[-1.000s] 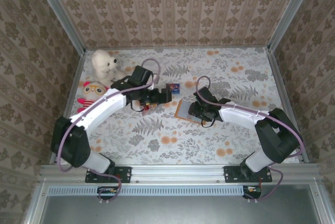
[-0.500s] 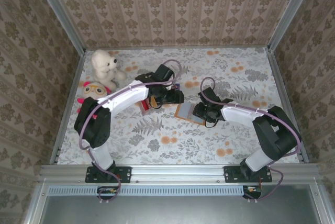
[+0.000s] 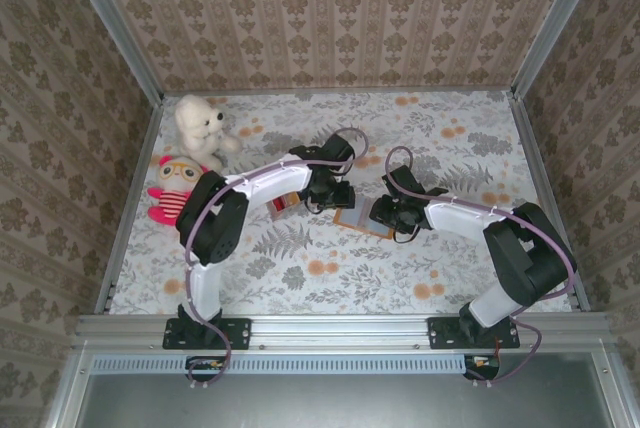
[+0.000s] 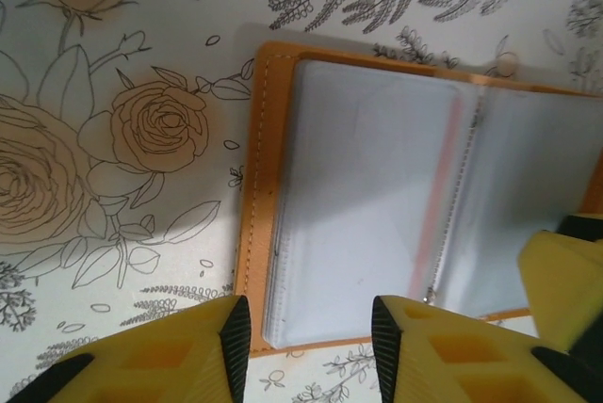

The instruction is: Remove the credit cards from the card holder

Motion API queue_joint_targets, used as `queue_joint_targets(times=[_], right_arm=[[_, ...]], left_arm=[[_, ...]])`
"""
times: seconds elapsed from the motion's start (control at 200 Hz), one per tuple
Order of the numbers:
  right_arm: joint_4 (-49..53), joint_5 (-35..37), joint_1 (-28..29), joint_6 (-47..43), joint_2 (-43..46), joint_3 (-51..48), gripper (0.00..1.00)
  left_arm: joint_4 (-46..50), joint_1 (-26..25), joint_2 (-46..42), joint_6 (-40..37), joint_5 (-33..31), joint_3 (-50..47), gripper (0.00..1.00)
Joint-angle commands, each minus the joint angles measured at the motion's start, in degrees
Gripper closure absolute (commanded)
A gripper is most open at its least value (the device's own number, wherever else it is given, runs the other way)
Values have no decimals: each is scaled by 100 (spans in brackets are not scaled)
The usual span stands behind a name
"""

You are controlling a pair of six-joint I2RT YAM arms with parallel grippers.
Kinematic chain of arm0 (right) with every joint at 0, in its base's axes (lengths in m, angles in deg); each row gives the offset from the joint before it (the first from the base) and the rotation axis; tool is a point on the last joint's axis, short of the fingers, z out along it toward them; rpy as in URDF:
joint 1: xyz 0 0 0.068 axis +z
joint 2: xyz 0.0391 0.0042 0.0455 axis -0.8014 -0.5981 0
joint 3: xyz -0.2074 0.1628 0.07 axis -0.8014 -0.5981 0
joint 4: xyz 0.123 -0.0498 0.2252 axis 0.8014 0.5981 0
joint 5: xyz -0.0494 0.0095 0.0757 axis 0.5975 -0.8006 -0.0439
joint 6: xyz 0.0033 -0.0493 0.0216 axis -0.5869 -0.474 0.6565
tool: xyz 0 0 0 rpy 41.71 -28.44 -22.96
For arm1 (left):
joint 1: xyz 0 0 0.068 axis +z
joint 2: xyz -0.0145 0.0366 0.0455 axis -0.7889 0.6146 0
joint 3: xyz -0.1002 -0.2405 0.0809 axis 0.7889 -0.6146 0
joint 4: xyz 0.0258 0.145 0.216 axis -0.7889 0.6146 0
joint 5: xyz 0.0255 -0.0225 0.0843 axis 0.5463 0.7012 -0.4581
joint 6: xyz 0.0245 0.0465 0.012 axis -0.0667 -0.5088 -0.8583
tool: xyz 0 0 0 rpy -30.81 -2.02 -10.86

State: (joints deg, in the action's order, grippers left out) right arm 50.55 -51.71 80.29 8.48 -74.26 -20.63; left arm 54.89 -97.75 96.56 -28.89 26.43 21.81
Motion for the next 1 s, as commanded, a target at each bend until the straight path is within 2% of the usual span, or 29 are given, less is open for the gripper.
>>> queue_joint_targets(times=[0.0, 0.055, 0.225, 0.375, 0.435, 0.595, 0.765, 0.995], right_arm=[[124, -125, -35, -71, -205, -215, 54], [110, -126, -40, -66, -204, -215, 54], [111, -134, -38, -91, -234, -199, 55], [77, -168, -39, -96, -245, -200, 55], [71, -185, -39, -98, -256, -189, 55], [52, -200, -40, -96, -282, -180, 55], [31, -214, -40, -86, -292, -189, 56], [9, -245, -40, -69, -281, -208, 56]], left_arm=[[99, 16, 170, 65, 94, 196, 62], [58, 19, 241, 65, 194, 198, 67], [20, 19, 353, 82, 275, 193, 71], [-55, 20, 472, 54, 569, 218, 82], [-81, 23, 503, 65, 635, 218, 83], [-97, 24, 497, 58, 694, 200, 83], [-137, 43, 511, 41, 769, 190, 75], [-320, 67, 700, 46, 1157, 215, 71]])
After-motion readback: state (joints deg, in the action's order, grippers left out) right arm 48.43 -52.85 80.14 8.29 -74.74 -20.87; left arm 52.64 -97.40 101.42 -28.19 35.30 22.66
